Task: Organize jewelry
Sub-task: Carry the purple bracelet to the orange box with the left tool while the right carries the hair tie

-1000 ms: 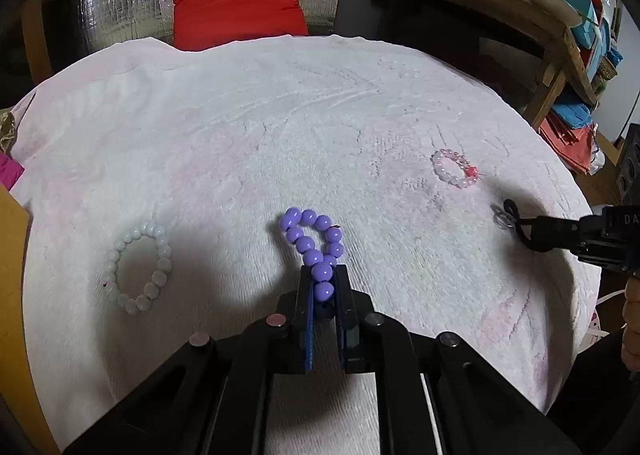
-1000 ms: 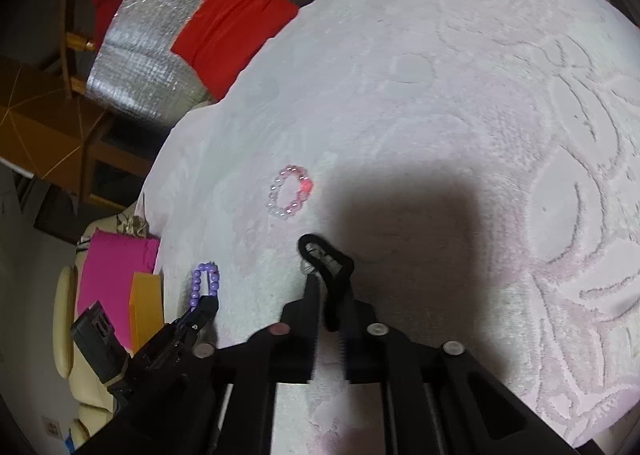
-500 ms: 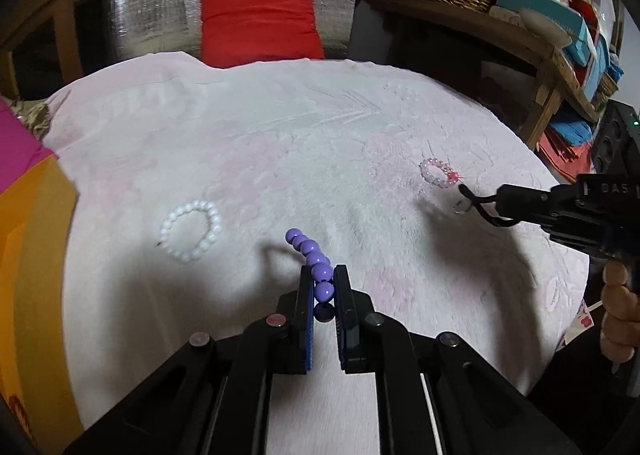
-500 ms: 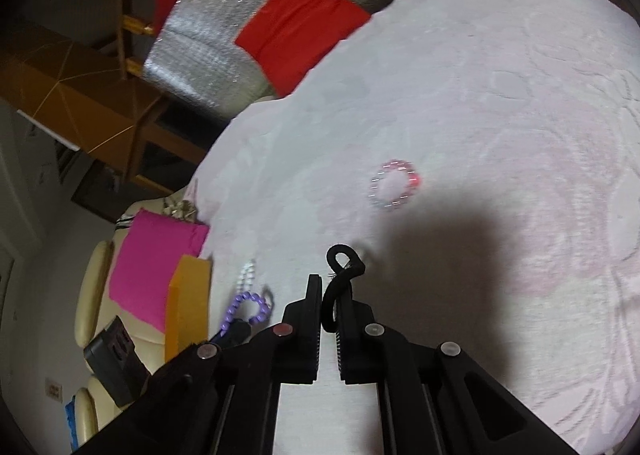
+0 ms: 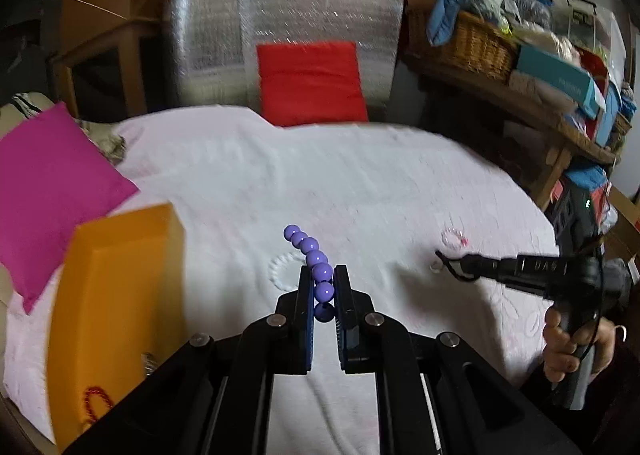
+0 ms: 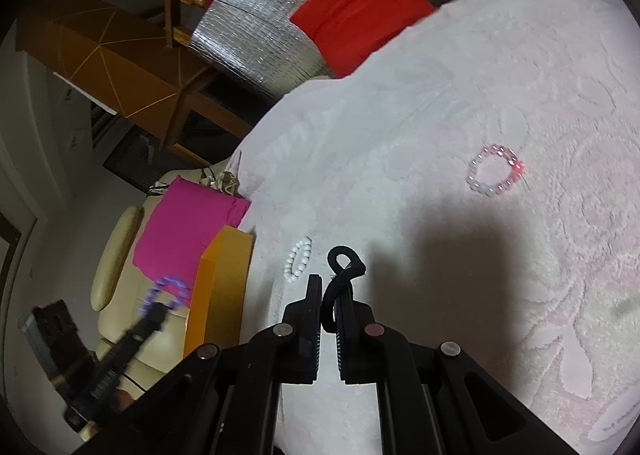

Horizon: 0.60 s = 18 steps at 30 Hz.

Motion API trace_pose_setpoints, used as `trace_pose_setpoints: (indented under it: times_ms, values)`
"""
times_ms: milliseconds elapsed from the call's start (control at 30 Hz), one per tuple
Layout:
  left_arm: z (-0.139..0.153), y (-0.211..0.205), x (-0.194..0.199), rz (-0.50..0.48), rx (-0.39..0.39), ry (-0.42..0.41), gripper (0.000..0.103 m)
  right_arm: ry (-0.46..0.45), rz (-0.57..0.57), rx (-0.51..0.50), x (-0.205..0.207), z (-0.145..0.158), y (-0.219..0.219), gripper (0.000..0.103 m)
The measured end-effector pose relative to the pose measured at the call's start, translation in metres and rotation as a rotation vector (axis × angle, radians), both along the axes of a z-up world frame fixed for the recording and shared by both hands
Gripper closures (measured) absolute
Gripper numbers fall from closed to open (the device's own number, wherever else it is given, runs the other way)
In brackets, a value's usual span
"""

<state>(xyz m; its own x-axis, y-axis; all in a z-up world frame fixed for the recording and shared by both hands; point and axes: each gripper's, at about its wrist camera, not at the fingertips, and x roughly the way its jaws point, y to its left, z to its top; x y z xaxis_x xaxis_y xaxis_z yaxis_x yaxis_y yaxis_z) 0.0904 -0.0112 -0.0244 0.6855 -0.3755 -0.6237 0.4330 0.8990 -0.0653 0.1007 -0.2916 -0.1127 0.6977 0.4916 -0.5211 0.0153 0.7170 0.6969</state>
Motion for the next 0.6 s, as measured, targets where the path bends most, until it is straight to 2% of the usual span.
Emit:
trace_pose_setpoints:
  times_ms: [133, 267, 367, 600]
  values:
    - [0.008, 0.024, -0.003, 0.042, -0.008, -0.019, 0.094, 0.002, 0.038, -0.020, 0.000, 0.000, 0.012, 0.096]
    - [0.006, 0.051, -0.007, 0.078, -0.028, -0.012, 0.094, -0.002, 0.057, 0.007, -0.002, 0.003, 0.024, 0.096]
    - [0.005, 0.071, -0.014, 0.103, -0.033, -0.018, 0.094, -0.007, 0.094, -0.011, -0.002, 0.013, 0.043, 0.096]
    - [-0.012, 0.125, -0.018, 0.206, -0.051, -0.010, 0.094, -0.028, 0.268, -0.031, 0.024, 0.038, 0.121, 0.096]
